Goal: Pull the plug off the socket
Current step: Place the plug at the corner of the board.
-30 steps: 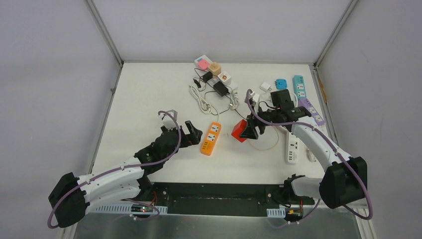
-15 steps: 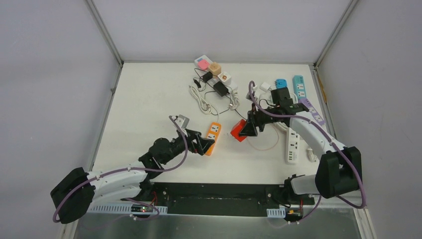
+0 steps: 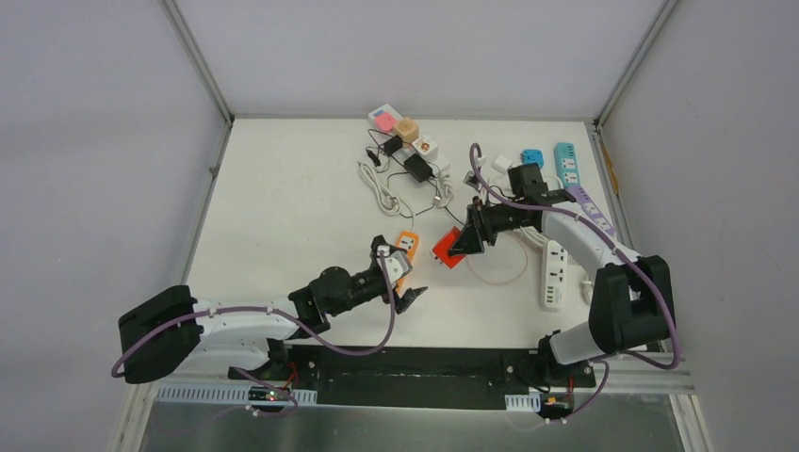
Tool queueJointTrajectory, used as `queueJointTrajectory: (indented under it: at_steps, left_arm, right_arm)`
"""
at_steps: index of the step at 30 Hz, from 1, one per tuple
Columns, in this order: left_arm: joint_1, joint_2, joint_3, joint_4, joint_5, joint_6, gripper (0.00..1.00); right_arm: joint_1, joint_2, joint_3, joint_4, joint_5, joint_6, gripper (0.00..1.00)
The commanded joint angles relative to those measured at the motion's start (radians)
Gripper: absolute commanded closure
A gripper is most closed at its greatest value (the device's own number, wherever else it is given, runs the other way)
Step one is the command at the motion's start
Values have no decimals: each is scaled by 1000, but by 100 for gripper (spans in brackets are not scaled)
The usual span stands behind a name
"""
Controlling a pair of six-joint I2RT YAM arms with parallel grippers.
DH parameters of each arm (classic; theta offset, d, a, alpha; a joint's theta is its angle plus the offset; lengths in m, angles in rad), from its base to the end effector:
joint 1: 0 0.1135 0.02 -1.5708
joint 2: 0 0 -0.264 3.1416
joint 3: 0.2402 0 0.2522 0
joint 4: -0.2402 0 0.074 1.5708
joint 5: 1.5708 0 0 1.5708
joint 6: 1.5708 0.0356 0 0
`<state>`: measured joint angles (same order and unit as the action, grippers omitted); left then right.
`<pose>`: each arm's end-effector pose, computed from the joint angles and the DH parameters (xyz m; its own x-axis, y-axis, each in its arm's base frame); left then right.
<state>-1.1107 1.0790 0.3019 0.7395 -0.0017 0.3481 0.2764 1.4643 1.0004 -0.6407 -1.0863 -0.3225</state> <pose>0.0984 -0.1985 0.2131 0.2897 0.1836 -0.9393 0.8473 0.4073 0.3409 0.2594 0.1063 0.2391 -0.6535 -0.3388 -0.6768 -0.7559 0.2448 0.6073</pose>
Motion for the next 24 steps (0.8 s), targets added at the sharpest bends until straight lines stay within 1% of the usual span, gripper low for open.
queueJointTrajectory:
  at_steps: [1, 6, 12, 24]
  left_arm:
    - [-11, 81, 29, 109, -72, 208, 1]
    - [-11, 176, 29, 237, -76, 245, 1]
    - [-11, 254, 37, 345, -64, 237, 1]
    - [-11, 411, 98, 472, -42, 173, 4]
  right_arm:
    - [-5, 5, 52, 24, -82, 12, 100]
    - [-5, 21, 46, 41, -104, 32, 100]
    - [9, 39, 38, 64, -119, 60, 100]
    - [58, 64, 35, 72, -109, 65, 100]
